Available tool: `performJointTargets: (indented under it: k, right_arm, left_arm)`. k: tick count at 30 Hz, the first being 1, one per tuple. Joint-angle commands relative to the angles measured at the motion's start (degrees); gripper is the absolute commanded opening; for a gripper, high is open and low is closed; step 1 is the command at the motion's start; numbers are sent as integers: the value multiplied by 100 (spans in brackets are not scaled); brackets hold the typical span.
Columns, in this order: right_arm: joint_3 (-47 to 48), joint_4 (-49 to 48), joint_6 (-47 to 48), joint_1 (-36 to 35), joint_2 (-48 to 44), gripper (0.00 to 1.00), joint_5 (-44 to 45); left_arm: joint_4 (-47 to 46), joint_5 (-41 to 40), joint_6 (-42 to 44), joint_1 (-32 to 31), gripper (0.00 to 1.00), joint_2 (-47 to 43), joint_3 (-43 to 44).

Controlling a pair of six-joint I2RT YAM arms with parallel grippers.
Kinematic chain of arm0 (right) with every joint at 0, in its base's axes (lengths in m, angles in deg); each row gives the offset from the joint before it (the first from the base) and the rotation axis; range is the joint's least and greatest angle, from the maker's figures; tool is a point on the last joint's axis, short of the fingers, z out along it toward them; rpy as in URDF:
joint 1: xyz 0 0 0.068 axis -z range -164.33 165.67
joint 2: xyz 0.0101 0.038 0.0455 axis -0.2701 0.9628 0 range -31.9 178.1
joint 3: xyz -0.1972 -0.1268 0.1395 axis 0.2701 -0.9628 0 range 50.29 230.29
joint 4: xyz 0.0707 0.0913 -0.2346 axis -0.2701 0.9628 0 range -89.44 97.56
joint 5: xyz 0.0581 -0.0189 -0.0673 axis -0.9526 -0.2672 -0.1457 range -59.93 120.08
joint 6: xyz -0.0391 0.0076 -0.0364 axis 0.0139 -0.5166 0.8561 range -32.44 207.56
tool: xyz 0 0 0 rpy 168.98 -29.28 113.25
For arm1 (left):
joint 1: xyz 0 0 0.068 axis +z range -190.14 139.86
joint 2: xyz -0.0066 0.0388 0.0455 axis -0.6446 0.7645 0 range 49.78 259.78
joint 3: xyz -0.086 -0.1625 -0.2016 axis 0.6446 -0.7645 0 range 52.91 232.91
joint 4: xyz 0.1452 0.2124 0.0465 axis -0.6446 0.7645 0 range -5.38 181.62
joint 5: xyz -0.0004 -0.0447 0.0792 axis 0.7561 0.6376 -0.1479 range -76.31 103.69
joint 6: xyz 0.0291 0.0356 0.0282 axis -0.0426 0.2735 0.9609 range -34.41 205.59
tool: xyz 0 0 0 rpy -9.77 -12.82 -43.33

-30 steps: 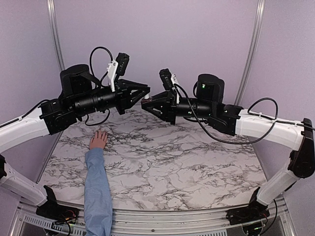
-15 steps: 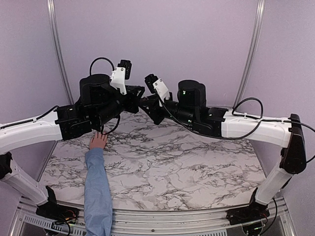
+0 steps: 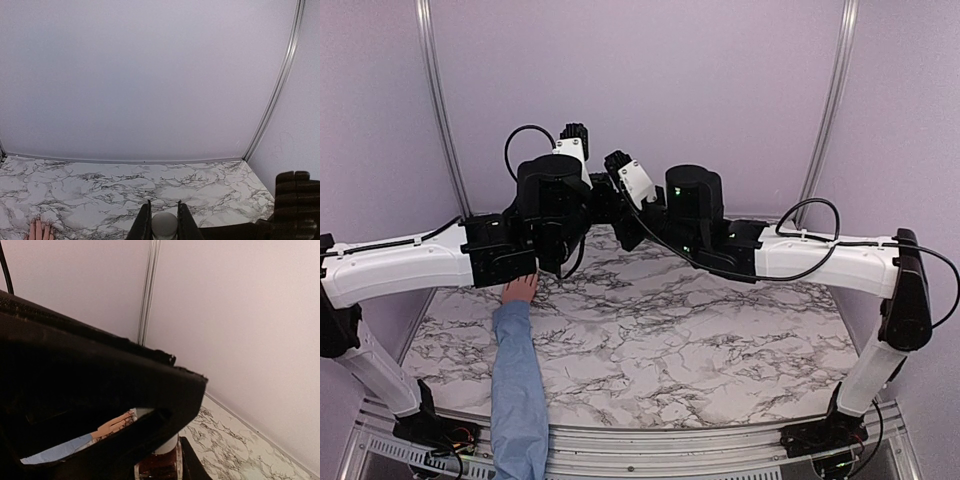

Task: Paint the nails
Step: Unscrew the nail polish bottle.

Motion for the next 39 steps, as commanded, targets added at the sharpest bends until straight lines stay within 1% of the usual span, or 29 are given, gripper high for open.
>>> performJointTargets:
  k: [1,3,4,7,11,13,17,19,22,23,25,27,30,34,37,39]
  right_arm:
    - [295,-331,-78,-27,-54,0,349]
    - [264,-308,-79,-29,-81,0,342]
    - [239,-308,-83,-29,-95,0,344]
    - [164,-296,-92,-20,-146,0,350]
    - [18,-313,-159,11,-257,0,294]
    - [-69,-308,-200,35,-342,0,217]
    - [-272,-293,-265,107,-506,0,51]
    - [-408,-305,-291,160,-606,0,-103]
    - [-627,-370,-377,292,-794,0,-616]
    - [-683,-379,-400,348,-846,0,-803]
    - [-710,-284,-400,424,-920,0,-1238]
    - [-741,-184,-341,472,-986,0,-1478]
    - [-850,-212,-304,555,-1093,0,-2033]
    - [-860,-80,-278,648,-1142,0,-2606]
    - [-893,-52,-198,678,-1186,0,-3246]
    - [-916,-47,-168,703,-1199,0,-3736]
  left_arm:
    - [97,-64,-99,-274,0,110,66]
    - [99,-60,-22,-263,5,49,62]
    - [107,-38,24,-263,9,16,65]
    - [116,59,168,-255,26,-113,49]
    - [113,221,166,-146,40,-418,-95]
    - [104,374,125,-79,45,-604,-191]
    - [291,576,133,57,51,-907,-231]
    - [410,873,281,154,57,-1094,-286]
    - [206,1592,774,339,69,-1603,-666]
    - [123,1846,837,441,72,-1783,-834]
    - [159,2455,686,809,75,-2055,-1047]
    - [381,3212,554,1199,75,-2176,-1090]
    - [553,4397,688,1483,77,-2217,-1091]
    - [610,6050,1101,1595,79,-2151,-1046]
    - [642,6822,1268,1612,81,-2056,-980]
    - [494,7322,1327,1613,81,-2025,-1006]
